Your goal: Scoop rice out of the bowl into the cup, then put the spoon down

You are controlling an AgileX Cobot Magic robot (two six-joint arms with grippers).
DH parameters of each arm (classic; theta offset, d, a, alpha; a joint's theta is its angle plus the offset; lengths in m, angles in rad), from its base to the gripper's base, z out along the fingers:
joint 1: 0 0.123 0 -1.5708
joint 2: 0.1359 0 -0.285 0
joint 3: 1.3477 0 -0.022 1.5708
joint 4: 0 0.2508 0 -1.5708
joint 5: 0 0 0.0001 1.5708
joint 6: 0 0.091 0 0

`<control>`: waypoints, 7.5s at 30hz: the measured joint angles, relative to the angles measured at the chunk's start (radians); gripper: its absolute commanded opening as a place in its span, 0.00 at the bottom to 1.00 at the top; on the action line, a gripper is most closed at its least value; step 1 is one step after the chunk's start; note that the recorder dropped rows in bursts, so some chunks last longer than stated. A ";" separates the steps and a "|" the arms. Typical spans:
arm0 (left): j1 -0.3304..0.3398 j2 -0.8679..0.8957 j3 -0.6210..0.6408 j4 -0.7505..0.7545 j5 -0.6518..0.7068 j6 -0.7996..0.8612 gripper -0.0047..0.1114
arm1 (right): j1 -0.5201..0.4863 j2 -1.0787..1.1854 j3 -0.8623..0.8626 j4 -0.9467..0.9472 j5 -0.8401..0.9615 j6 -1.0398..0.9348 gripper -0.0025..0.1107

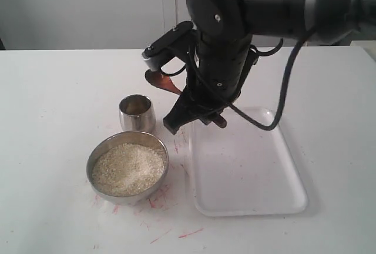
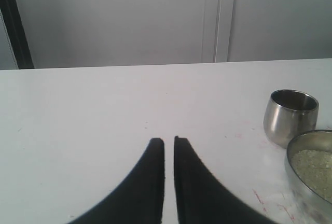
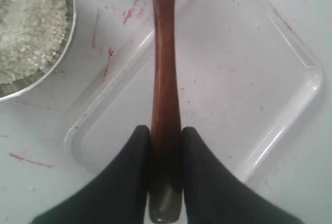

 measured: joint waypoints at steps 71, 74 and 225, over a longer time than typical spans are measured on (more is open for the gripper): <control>0.000 0.000 0.000 0.000 0.000 0.000 0.16 | -0.157 -0.027 0.545 -0.159 -0.525 0.719 0.02; 0.000 0.000 0.000 0.000 0.000 0.000 0.16 | -0.137 0.003 0.541 -0.177 -0.550 0.765 0.02; 0.000 0.000 0.000 0.000 0.000 0.000 0.16 | -0.872 -1.759 1.461 0.305 -1.025 -0.244 0.24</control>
